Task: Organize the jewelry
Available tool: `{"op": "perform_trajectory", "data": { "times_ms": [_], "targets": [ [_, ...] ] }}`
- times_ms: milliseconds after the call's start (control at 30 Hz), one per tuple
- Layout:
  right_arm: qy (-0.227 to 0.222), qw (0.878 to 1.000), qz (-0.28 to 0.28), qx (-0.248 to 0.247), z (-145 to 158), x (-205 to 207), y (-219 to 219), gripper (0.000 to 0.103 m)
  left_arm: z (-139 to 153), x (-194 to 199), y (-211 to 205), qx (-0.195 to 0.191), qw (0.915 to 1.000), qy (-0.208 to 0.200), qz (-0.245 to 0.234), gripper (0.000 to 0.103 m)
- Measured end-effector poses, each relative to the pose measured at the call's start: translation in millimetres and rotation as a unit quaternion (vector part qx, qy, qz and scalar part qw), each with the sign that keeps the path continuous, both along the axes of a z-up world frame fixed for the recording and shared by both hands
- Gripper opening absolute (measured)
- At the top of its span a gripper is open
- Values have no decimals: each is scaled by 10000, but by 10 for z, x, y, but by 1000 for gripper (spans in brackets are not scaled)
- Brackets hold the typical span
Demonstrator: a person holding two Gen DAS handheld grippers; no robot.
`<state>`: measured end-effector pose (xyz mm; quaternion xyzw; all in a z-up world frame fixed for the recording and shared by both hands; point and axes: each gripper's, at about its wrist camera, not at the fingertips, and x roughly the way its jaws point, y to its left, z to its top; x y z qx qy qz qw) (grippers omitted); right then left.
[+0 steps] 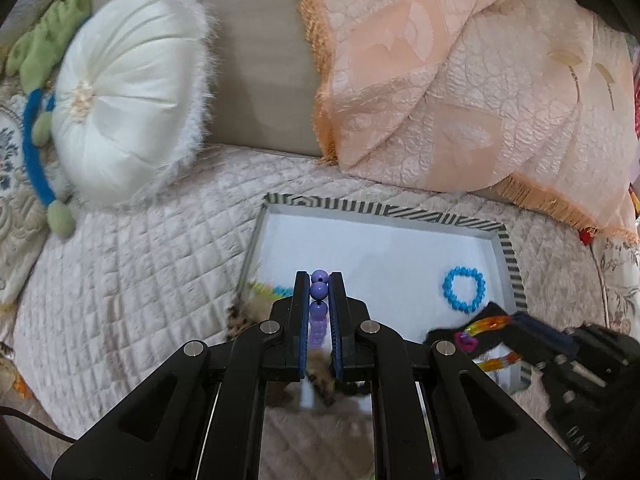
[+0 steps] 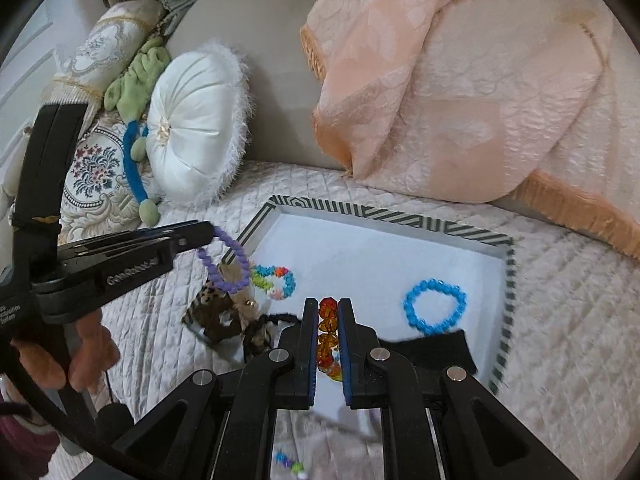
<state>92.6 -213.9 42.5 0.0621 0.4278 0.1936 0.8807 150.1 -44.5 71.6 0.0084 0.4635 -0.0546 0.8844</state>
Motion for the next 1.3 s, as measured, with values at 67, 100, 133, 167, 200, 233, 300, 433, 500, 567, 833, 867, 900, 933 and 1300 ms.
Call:
{"op": "perform_trajectory", "data": {
  "times_ms": [67, 100, 133, 167, 200, 233, 300, 433, 500, 567, 833, 867, 900, 933, 1300],
  "targets": [
    [67, 10000, 28, 30, -66, 136, 36, 9, -78, 148, -53, -95, 9999, 79, -38, 8],
    [106, 9999, 37, 21, -115, 220, 58, 9, -115, 214, -76, -143, 9998, 132, -56, 8],
    [139, 9999, 35, 15, -159, 288, 70, 9, -180, 310, -95, -234, 9995, 216, -65, 8],
    [186, 9998, 4, 24, -230, 382, 74, 9, -224, 378, -110, -289, 9992, 264, -55, 8],
    [245, 9997, -19, 57, -295, 456, 65, 9, -280, 450, -126, -308, 9990, 319, -34, 8],
    [292, 9995, -32, 72, -344, 512, 53, 9, -334, 521, -136, -297, 9989, 368, -8, 8],
    [389, 9992, -71, 16, -474, 653, 37, 9, -430, 631, -139, -239, 9988, 420, 37, 8],
    [564, 9979, -241, -220, -697, 845, -65, 9, -627, 780, -48, -61, 9983, 541, 184, 8],
    [650, 9970, -307, -295, -792, 895, -111, 9, -715, 809, 19, 2, 9978, 590, 290, 8],
    [713, 9959, -373, -407, -881, 928, -140, 8, -817, 825, 75, 97, 9970, 669, 373, 8],
    [804, 9923, -549, -765, -922, 870, -188, 21, -935, 730, 146, 228, 9969, 622, 414, 10],
    [829, 9928, -531, -679, -915, 841, -207, 23, -931, 719, 154, 246, 9968, 621, 429, 15],
    [841, 9929, -550, -630, -906, 813, -226, 25, -922, 702, 160, 263, 9967, 626, 446, 20],
    [839, 9932, -564, -575, -891, 788, -240, 26, -907, 677, 168, 252, 9967, 628, 453, 29],
    [419, 9976, -505, -207, -459, 275, -210, 29, -681, 235, 229, 258, 9974, 419, 523, 43]
  ]
}}
